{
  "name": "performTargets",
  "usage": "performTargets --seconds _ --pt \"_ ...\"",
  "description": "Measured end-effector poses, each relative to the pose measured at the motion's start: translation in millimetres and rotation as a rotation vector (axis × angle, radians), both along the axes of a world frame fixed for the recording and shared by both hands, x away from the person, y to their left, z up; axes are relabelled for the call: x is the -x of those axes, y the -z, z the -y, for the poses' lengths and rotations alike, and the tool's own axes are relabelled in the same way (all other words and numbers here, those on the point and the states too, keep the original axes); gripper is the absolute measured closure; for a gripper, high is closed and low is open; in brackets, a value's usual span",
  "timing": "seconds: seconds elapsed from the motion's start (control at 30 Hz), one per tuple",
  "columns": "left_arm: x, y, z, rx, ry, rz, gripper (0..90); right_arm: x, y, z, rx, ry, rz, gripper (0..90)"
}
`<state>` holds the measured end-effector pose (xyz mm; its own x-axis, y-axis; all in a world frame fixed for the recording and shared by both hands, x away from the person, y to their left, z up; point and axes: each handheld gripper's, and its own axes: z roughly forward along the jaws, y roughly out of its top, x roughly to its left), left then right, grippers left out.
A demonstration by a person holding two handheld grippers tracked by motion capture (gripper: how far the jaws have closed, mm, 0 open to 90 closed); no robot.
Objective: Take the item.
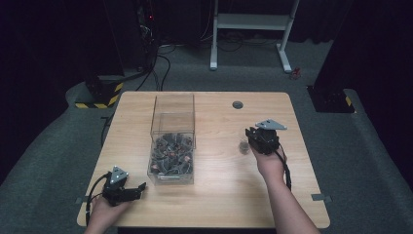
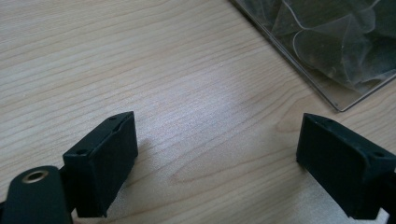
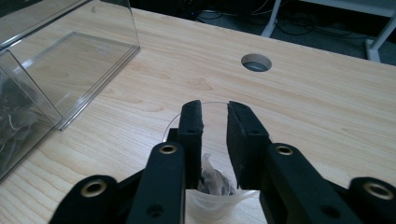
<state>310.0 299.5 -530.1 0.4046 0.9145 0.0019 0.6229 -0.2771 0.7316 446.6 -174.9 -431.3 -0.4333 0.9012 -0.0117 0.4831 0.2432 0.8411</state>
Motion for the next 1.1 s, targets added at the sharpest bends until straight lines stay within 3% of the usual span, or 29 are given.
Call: performTargets --seconds 0.23,0.27,0.37,0.4,0.7,0.77,1.1 --pt "0.0 0.0 0.0 0.000 0.000 0.000 12.8 1.6 -4.1 -1.6 -0.005 -0.009 0.010 66.7" --pt "0.0 0.0 0.0 0.000 0.000 0.000 12.8 2.4 -4.5 -2.0 -0.013 -0.020 0.008 60.7" --pt "0.0 0.0 0.0 0.000 0.000 0.000 12.8 2.8 -4.6 -2.1 -0.024 -0.034 0.001 54.1" --pt "0.0 0.0 0.0 0.000 0.000 0.000 12.8 3.6 -4.9 -2.5 -0.041 -0.045 -0.014 43.4" --pt "0.0 0.0 0.0 0.000 0.000 0.000 12.8 13.4 -8.7 -3.1 -0.067 -0.057 -0.014 23.2" --pt "0.0 0.0 0.0 0.000 0.000 0.000 12.8 17.2 -8.1 -2.8 -0.064 -0.036 -0.010 17.4" --pt "0.0 0.0 0.0 0.000 0.000 0.000 12.8 35.5 -2.7 7.8 -0.052 -0.005 -0.003 14.1"
